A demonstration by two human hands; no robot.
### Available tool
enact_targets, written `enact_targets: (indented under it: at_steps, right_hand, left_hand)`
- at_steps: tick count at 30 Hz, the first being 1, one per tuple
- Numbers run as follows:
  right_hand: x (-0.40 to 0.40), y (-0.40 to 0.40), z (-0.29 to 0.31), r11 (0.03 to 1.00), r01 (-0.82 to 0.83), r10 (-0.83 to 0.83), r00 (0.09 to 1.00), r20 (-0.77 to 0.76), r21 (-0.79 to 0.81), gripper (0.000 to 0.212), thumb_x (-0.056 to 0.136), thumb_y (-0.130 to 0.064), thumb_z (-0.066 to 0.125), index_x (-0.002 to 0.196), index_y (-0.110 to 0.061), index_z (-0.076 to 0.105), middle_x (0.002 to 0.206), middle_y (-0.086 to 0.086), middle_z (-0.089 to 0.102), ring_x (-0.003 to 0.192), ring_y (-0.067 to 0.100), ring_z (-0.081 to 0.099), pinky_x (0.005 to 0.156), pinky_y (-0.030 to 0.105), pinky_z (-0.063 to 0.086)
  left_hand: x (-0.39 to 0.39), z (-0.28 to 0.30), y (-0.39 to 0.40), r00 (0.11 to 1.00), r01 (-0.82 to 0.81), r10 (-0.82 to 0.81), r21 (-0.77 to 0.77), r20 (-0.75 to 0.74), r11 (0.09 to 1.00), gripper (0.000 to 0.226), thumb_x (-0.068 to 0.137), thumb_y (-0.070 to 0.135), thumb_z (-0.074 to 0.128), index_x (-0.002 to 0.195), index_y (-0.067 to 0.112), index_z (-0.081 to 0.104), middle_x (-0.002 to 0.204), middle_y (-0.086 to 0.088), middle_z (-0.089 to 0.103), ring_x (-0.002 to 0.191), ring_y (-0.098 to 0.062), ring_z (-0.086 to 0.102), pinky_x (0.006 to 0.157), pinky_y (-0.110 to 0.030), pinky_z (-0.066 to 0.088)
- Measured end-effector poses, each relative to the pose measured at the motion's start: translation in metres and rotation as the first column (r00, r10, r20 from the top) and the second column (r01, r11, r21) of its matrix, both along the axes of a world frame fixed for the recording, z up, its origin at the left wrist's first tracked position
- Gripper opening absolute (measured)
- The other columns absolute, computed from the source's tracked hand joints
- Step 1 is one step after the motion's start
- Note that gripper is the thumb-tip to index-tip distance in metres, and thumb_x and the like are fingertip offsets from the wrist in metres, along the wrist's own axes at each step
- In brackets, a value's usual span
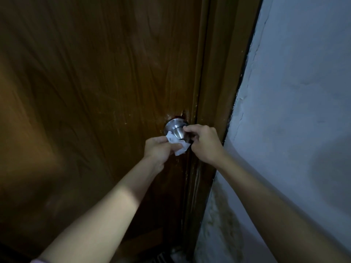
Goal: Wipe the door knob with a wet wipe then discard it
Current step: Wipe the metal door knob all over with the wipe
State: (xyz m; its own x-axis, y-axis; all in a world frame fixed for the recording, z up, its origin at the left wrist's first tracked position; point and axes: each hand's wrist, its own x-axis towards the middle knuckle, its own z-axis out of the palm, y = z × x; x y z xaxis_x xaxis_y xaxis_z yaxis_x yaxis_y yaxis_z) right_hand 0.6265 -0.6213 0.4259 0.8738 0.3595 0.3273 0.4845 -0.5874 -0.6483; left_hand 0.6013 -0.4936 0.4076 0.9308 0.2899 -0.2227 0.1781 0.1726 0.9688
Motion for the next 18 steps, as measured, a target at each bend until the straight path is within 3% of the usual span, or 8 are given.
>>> enact_targets:
  at_steps: [3, 6, 8, 12, 15, 18]
  right_hand:
    - [0.001, 0.0, 0.0, 1.0, -0.015, 0.015, 1.0, -0.014, 0.015, 0.048, 0.079, 0.008, 0.057, 0.126, -0.002, 0.051, 0.132, 0.016, 0.053, 0.12, 0.025, 0.05, 0.102, 0.029, 0.04]
    - [0.001, -0.002, 0.0, 0.999, -0.02, 0.022, 0.999, -0.049, 0.025, 0.057, 0.073, 0.01, 0.061, 0.127, -0.005, 0.05, 0.134, 0.016, 0.052, 0.116, 0.021, 0.05, 0.098, 0.027, 0.039]
    - [0.0, -0.004, -0.001, 0.998, -0.023, 0.026, 0.998, -0.058, 0.051, 0.056, 0.076, 0.01, 0.057, 0.129, -0.007, 0.048, 0.134, 0.016, 0.052, 0.117, 0.022, 0.051, 0.096, 0.025, 0.039]
    - [-0.011, -0.004, -0.015, 0.974, 0.01, 0.02, 0.991, -0.129, 0.228, 0.045, 0.089, -0.012, 0.054, 0.133, -0.011, 0.043, 0.125, 0.01, 0.06, 0.109, 0.016, 0.057, 0.086, 0.019, 0.045]
    - [-0.019, -0.004, -0.026, 0.919, 0.11, -0.007, 0.965, -0.262, 0.38, 0.056, 0.082, -0.025, 0.065, 0.132, -0.014, 0.043, 0.111, 0.003, 0.067, 0.094, 0.008, 0.063, 0.074, 0.018, 0.052]
    - [-0.025, -0.006, -0.029, 0.891, 0.117, 0.008, 0.962, -0.272, 0.439, 0.053, 0.074, -0.026, 0.074, 0.121, -0.018, 0.052, 0.09, 0.001, 0.072, 0.082, 0.01, 0.068, 0.068, 0.027, 0.058]
  left_hand:
    - [0.007, -0.004, -0.013, 0.999, 0.002, -0.009, -0.182, -0.038, 0.983, 0.027, 0.078, -0.012, 0.058, 0.102, 0.0, 0.064, 0.106, -0.018, 0.068, 0.091, -0.024, 0.067, 0.082, -0.032, 0.054]
    - [0.004, -0.005, -0.021, 0.997, 0.066, -0.077, -0.419, -0.01, 0.906, 0.032, 0.083, -0.012, 0.05, 0.112, -0.003, 0.057, 0.104, -0.015, 0.067, 0.09, -0.021, 0.064, 0.083, -0.031, 0.051]
    - [-0.004, -0.008, -0.022, 0.99, 0.135, -0.14, -0.466, 0.025, 0.874, 0.03, 0.085, -0.009, 0.048, 0.113, -0.002, 0.056, 0.101, -0.014, 0.067, 0.094, -0.021, 0.064, 0.082, -0.031, 0.051]
    - [-0.02, -0.012, -0.013, 0.959, 0.282, -0.272, -0.348, 0.078, 0.894, 0.022, 0.086, -0.003, 0.049, 0.102, 0.005, 0.063, 0.109, -0.014, 0.068, 0.1, -0.021, 0.065, 0.086, -0.029, 0.052]
    - [-0.024, -0.012, -0.002, 0.937, 0.348, -0.334, -0.19, 0.101, 0.918, 0.027, 0.085, -0.002, 0.051, 0.109, 0.003, 0.063, 0.113, -0.014, 0.068, 0.102, -0.02, 0.066, 0.086, -0.027, 0.055]
    - [-0.026, -0.009, 0.002, 0.92, 0.382, -0.371, -0.083, 0.128, 0.92, 0.033, 0.083, -0.002, 0.055, 0.115, 0.004, 0.061, 0.115, -0.014, 0.068, 0.104, -0.021, 0.066, 0.086, -0.028, 0.055]
